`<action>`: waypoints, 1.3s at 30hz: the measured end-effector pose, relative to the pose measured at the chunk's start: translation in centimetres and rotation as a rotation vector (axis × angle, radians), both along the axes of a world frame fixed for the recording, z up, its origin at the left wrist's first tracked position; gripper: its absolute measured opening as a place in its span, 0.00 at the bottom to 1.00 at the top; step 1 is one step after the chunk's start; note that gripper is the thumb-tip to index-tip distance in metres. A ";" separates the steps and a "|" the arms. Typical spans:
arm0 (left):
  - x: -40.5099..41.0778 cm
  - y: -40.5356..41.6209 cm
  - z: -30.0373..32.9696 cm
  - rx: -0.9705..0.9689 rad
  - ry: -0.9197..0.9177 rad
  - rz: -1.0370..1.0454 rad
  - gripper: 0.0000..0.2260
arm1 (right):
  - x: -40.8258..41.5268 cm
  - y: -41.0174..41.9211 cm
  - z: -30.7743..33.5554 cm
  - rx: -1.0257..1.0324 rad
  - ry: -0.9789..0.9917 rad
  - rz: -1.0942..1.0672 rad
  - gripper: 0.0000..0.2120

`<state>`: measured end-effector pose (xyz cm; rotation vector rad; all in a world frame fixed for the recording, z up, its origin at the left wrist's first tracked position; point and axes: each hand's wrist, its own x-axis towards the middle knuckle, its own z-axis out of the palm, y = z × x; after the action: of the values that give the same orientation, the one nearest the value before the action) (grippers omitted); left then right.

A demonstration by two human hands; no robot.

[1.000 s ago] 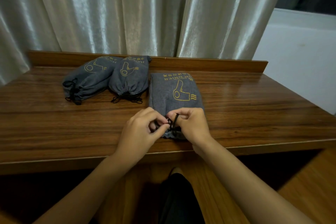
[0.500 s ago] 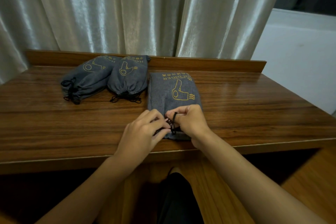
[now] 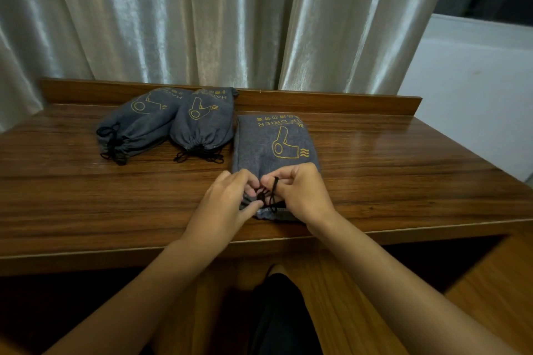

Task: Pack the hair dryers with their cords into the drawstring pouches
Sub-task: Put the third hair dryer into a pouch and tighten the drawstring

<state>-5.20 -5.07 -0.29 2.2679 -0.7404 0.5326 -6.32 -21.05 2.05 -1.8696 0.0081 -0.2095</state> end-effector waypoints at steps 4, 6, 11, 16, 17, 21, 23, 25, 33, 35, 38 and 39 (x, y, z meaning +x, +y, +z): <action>-0.3 -0.7 0.2 0.198 -0.115 0.075 0.08 | -0.8 0.1 0.3 -0.175 -0.098 -0.032 0.06; -0.6 -1.1 0.5 0.297 -0.170 0.146 0.07 | -1.3 0.2 0.2 -0.186 -0.148 -0.055 0.06; -0.6 -1.8 0.6 0.290 -0.189 0.192 0.06 | -2.4 0.5 -0.7 -0.128 -0.251 -0.114 0.05; 0.4 -0.7 0.8 -0.030 0.129 0.044 0.04 | -2.0 0.0 -1.7 -0.113 -0.241 -0.162 0.04; 0.5 -0.3 1.0 -0.065 0.187 0.003 0.06 | -1.9 -0.1 -1.8 -0.116 -0.241 -0.153 0.04; 1.1 0.7 1.7 -0.216 0.507 -0.148 0.07 | -1.9 0.0 -2.3 -0.128 -0.261 -0.168 0.05; 1.5 1.0 1.8 -0.286 0.626 -0.201 0.05 | -1.8 0.2 -2.3 -0.120 -0.263 -0.182 0.04; 1.9 1.2 1.8 -0.359 0.701 -0.228 0.02 | -1.8 0.2 -2.3 -0.117 -0.265 -0.190 0.04; 2.2 1.2 2.4 -0.441 0.654 -0.065 0.02 | -1.9 -0.5 -1.2 -0.264 -0.463 -0.230 0.03; 2.3 1.5 3.2 -0.287 0.394 0.010 0.04 | -1.5 -1.0 -0.7 -0.409 -0.552 -0.269 0.02; 2.1 3.1 3.9 -0.088 0.118 0.053 0.05 | -1.0 -2.7 -0.2 -0.409 -0.419 -0.301 0.04; 2.0 3.6 3.7 -0.064 0.110 0.050 0.05 | -0.7 -3.4 -0.3 -0.401 -0.324 -0.322 0.04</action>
<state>-3.17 -1.44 3.41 2.2414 -0.6047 0.4441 -6.99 -24.43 1.75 -2.2044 0.0474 -0.7831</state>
